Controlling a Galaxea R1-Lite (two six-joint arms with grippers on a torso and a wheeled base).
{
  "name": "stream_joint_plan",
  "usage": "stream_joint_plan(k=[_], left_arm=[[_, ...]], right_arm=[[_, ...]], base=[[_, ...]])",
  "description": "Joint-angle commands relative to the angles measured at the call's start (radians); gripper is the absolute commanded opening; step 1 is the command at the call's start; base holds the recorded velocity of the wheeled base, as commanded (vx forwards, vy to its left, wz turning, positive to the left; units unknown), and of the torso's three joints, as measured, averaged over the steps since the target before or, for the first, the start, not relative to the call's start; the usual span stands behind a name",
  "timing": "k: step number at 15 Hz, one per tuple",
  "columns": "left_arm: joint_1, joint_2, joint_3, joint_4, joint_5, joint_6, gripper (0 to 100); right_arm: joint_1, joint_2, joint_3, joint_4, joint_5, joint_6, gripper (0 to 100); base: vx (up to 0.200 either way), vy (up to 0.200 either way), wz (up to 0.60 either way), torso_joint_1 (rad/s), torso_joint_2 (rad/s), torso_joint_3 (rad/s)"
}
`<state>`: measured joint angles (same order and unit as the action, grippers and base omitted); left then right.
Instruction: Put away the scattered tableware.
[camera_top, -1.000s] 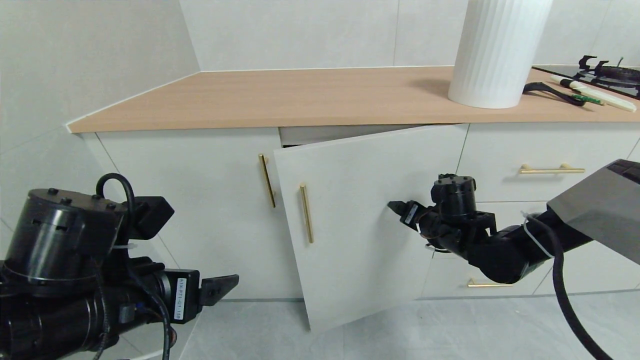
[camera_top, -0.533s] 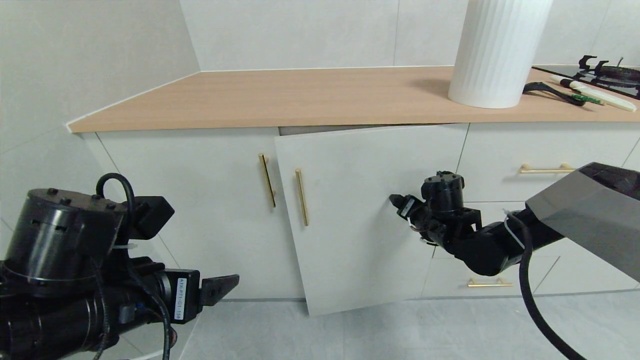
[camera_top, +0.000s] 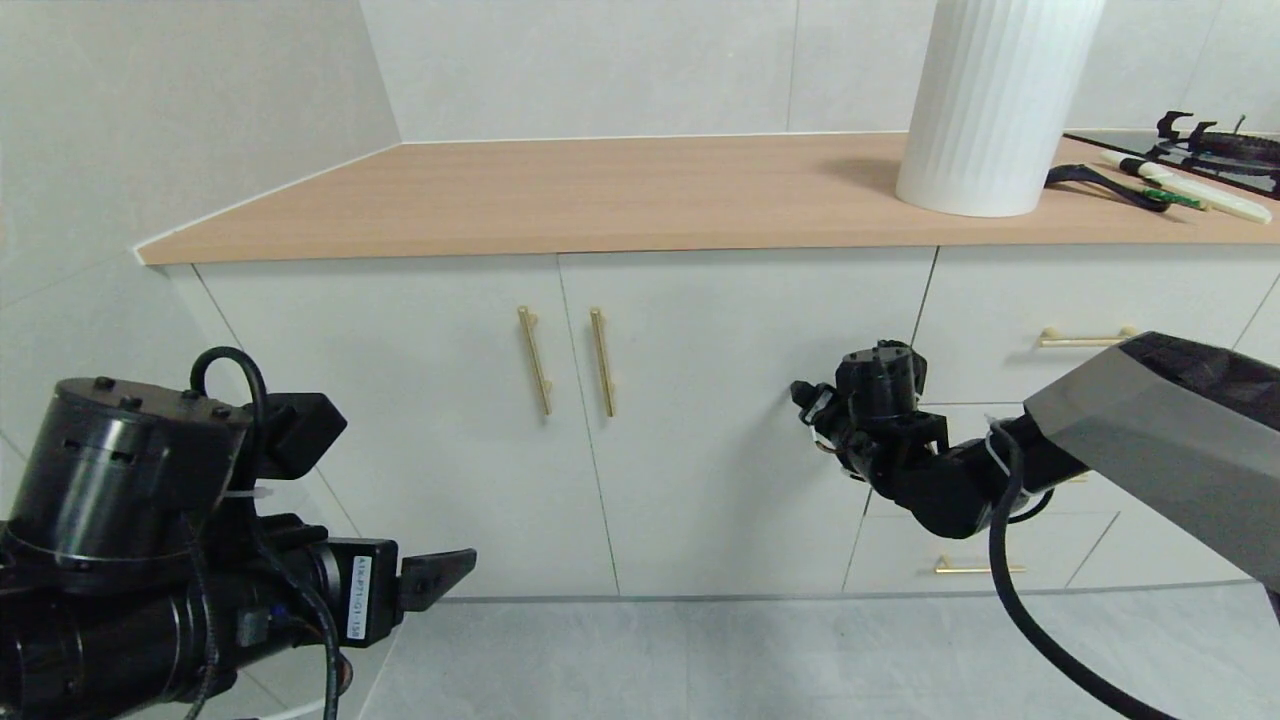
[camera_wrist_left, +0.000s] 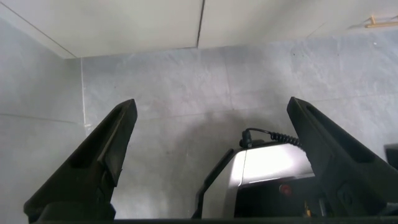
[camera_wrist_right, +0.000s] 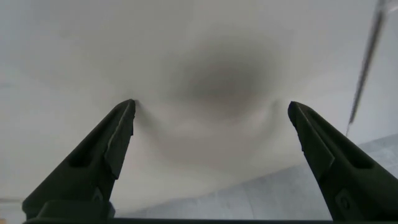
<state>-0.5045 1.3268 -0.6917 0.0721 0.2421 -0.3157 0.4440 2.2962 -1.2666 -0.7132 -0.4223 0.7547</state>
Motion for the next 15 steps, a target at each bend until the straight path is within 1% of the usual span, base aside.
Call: stream_joint_plan(k=[1, 4, 6, 7, 8, 10, 11, 12, 15], left_arm=[[0.0, 0.002, 0.0, 0.0, 0.0, 0.0, 100], [0.0, 0.002, 0.0, 0.0, 0.0, 0.0, 100], [0.0, 0.0, 0.0, 0.0, 0.0, 0.0, 100], [0.0, 0.0, 0.0, 0.0, 0.0, 0.0, 100], [0.0, 0.0, 0.001, 0.0, 0.0, 0.0, 100], [0.0, -0.001, 0.003, 0.0, 0.0, 0.0, 100], [0.0, 0.0, 0.003, 0.0, 0.0, 0.0, 100], [0.0, 0.0, 0.003, 0.0, 0.0, 0.0, 100], [0.0, -0.021, 0.003, 0.0, 0.0, 0.001, 100]], right_arm=[[-0.002, 0.014, -0.007, 0.0, -0.003, 0.0, 100], [-0.002, 0.009, -0.002, 0.0, -0.003, -0.001, 100], [0.01, -0.04, 0.058, -0.002, 0.028, 0.0, 100], [0.019, -0.09, 0.116, -0.002, 0.089, -0.001, 100], [0.021, -0.17, 0.207, 0.001, 0.192, -0.005, 100], [0.016, -0.351, 0.404, 0.001, 0.488, -0.049, 100], [0.01, -0.396, 0.444, 0.0, 0.571, -0.086, 100], [0.008, -0.419, 0.461, -0.002, 0.577, -0.123, 100], [0.005, -0.463, 0.464, -0.002, 0.505, -0.153, 100]], base=[[0.0, 0.0, 0.0, 0.0, 0.0, 0.0], [0.0, 0.0, 0.0, 0.0, 0.0, 0.0], [0.0, 0.0, 0.0, 0.0, 0.0, 0.0], [0.0, 0.0, 0.0, 0.0, 0.0, 0.0], [0.0, 0.0, 0.0, 0.0, 0.0, 0.0], [0.0, 0.0, 0.0, 0.0, 0.0, 0.0], [0.0, 0.0, 0.0, 0.0, 0.0, 0.0], [0.0, 0.0, 0.0, 0.0, 0.0, 0.0], [0.0, 0.0, 0.0, 0.0, 0.0, 0.0]])
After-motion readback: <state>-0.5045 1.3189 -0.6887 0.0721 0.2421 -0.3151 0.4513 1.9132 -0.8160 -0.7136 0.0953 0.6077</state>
